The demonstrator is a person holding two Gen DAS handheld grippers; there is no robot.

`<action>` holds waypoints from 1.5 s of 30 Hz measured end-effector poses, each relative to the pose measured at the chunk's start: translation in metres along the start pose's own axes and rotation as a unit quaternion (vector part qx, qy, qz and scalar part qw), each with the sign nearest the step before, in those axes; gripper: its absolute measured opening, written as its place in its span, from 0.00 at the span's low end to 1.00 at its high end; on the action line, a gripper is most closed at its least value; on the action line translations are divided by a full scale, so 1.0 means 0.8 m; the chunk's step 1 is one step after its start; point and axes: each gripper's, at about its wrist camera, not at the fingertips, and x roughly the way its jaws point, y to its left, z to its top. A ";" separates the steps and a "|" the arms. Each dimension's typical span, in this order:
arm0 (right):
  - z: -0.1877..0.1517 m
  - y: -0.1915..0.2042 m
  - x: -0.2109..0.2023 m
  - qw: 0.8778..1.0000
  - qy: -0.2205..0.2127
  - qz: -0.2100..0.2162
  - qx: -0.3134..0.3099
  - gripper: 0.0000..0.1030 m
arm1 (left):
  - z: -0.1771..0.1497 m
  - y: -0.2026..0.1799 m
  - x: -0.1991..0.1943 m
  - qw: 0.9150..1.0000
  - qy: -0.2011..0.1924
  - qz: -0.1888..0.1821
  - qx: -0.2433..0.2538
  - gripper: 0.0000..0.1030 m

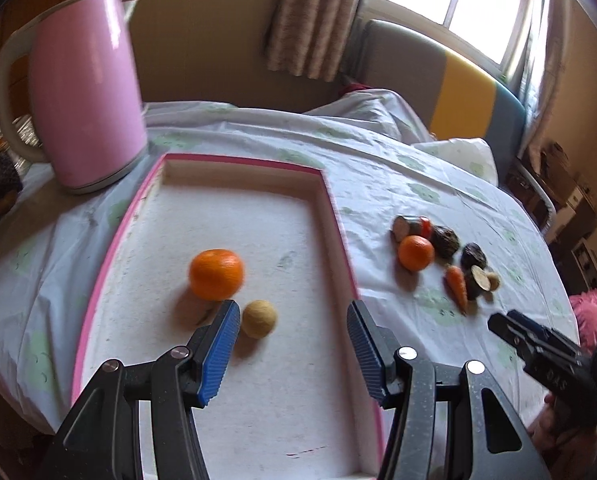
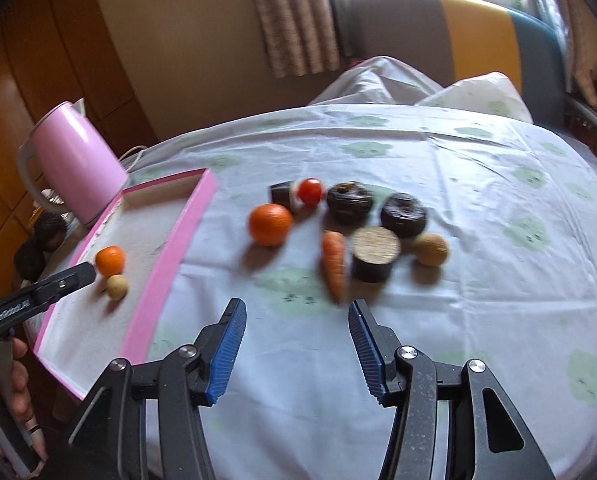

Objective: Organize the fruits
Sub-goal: 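Lower the potato into the pink tray with the right tool and open it, then move the left tool to the carrot while the right tool grasps the brown kiwi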

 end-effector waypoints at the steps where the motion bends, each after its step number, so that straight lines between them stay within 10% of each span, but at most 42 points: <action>1: 0.000 -0.009 -0.002 1.000 -0.003 -0.009 0.008 0.53 | -0.001 -0.007 0.001 1.000 0.000 -0.003 0.009 0.55; 14: -0.001 -0.078 -0.008 0.996 -0.008 -0.070 0.049 0.30 | -0.008 -0.081 0.012 0.993 0.023 -0.067 0.091 0.50; 45: 0.035 -0.105 0.050 0.996 -0.005 -0.082 0.020 0.27 | -0.013 -0.158 0.071 0.980 0.093 -0.129 0.117 0.35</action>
